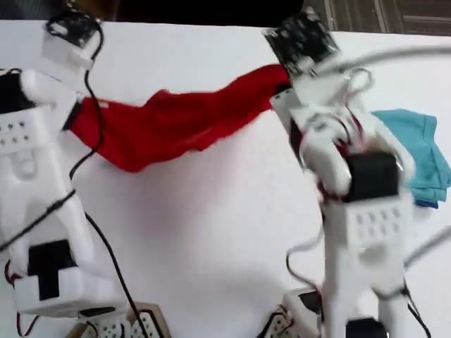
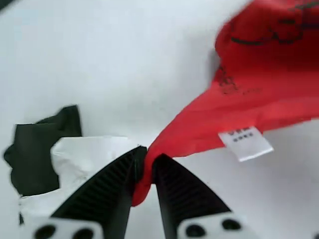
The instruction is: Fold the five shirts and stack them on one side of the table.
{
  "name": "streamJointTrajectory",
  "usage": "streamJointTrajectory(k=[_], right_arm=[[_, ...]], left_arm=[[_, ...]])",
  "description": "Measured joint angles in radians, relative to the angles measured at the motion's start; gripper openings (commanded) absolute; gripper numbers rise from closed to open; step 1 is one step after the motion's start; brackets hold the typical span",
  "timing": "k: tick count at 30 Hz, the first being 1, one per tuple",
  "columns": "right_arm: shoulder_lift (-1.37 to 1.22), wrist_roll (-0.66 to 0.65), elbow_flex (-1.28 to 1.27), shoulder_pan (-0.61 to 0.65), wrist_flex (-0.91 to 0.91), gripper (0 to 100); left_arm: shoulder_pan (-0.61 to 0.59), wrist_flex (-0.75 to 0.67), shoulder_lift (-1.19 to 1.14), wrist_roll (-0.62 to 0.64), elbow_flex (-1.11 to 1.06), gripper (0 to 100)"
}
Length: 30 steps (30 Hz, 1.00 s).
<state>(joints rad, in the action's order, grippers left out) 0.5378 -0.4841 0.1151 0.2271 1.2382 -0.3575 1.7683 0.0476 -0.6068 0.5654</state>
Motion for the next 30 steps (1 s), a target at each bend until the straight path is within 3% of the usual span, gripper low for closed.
streamJointTrajectory(k=[15,30], right_arm=[[0.287,-0.129,0.009,-0.009,-0.118,2.0],[0.359,-0.206,0.370,-0.009,-0.037,2.0]], left_arm=[[-0.005,0.000,0.509,0.017,0.021,3],[-0.005,0.000,0.786,0.017,-0.011,3]])
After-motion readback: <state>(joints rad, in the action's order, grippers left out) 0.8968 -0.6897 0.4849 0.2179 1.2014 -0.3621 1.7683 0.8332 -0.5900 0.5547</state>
